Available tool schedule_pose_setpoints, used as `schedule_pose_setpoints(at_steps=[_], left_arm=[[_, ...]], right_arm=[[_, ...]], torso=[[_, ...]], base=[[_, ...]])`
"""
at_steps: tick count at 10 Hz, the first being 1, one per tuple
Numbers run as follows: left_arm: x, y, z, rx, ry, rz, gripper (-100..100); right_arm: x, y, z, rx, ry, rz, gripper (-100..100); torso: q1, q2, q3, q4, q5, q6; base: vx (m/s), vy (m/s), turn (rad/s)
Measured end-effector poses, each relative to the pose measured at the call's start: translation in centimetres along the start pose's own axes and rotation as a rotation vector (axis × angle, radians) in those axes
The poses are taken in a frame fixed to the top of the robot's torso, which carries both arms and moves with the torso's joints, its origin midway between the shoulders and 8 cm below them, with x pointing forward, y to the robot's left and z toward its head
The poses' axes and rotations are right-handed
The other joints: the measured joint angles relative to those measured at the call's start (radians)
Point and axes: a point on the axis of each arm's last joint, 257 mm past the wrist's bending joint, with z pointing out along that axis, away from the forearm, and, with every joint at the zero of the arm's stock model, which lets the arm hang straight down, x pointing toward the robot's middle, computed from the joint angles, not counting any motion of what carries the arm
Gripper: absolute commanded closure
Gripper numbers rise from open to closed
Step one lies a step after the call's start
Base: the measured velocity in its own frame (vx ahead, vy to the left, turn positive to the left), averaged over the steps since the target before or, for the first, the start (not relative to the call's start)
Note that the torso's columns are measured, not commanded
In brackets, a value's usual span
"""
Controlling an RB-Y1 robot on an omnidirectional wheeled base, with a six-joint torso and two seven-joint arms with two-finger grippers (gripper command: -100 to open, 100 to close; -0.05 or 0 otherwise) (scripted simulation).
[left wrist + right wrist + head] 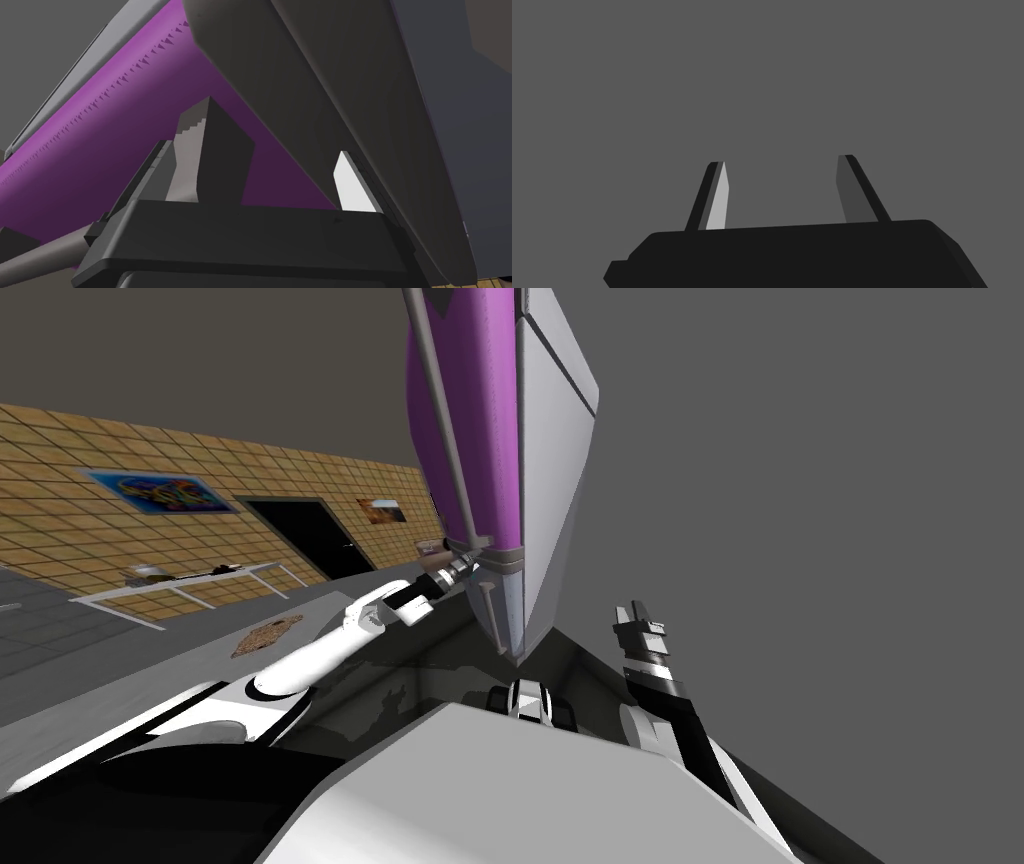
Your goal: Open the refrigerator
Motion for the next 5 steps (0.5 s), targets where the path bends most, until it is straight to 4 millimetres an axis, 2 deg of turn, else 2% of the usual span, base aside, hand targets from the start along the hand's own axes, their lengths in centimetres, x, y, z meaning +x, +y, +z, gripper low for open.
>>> schedule_pose_setpoints(at_steps=[5], left_arm=[[-2.9,0.1,0.9,-0.087,0.002,0.067,-100]], right_arm=[[0.0,0.0,0.0,0.0,0.0,0.0,0]], torso=[[0.0,0.0,0.0,0.0,0.0,0.0]], base=[[-0.018,-0.02,-0.02]])
